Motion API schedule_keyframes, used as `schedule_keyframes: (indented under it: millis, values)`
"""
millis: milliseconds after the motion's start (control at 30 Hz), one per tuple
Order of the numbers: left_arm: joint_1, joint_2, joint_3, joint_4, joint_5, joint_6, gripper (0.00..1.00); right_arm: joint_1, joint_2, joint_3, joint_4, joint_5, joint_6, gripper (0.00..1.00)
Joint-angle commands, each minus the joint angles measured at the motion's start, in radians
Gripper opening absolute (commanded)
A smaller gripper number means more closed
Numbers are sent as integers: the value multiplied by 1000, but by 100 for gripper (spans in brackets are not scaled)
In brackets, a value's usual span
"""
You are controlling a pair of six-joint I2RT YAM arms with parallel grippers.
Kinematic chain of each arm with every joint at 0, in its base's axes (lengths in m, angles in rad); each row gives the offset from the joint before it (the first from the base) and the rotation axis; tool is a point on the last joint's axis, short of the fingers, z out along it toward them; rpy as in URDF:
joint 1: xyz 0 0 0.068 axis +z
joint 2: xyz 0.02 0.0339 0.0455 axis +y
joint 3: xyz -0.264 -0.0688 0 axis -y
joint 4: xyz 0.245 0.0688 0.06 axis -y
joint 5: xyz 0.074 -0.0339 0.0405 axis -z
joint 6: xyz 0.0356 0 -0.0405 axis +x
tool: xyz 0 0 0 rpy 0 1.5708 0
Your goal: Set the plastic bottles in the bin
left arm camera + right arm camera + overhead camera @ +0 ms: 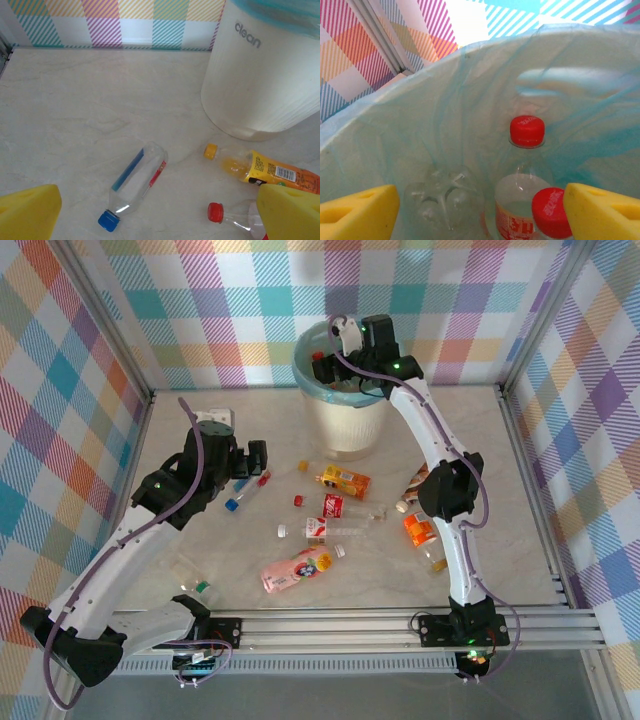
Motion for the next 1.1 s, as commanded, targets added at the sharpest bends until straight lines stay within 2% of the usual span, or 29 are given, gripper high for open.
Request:
schedule_keyframes:
  millis: [0, 367, 500, 600, 700, 800, 867, 933, 1067]
  values:
    - [17, 3, 3, -12, 9, -21, 100, -3, -38, 14, 44, -32, 15, 85]
    - [19, -6, 65, -93, 33, -64, 99, 0, -211, 31, -10, -127, 99, 83]
    - [20, -28, 62, -157, 99, -95, 97, 18, -313, -34, -71, -165, 96, 81]
    - [19, -31, 54, -216, 179, -88, 96, 38, -428, -177, -78, -191, 89, 80]
    - [12, -36, 22, -241, 304, -17, 90, 64, -559, -371, -58, -203, 69, 80]
    - [-37, -34, -9, -271, 380, 68, 88, 81, -694, -585, -17, -196, 71, 80]
    - [-96, -37, -47, -269, 394, 141, 88, 83, -783, -725, 18, -184, 85, 80]
    - [-164, -27, -80, -261, 355, 210, 88, 82, -873, -869, 49, -148, 95, 80]
    - [-237, 29, -127, -201, 342, 332, 90, 82, -997, -1065, 52, -82, 98, 80]
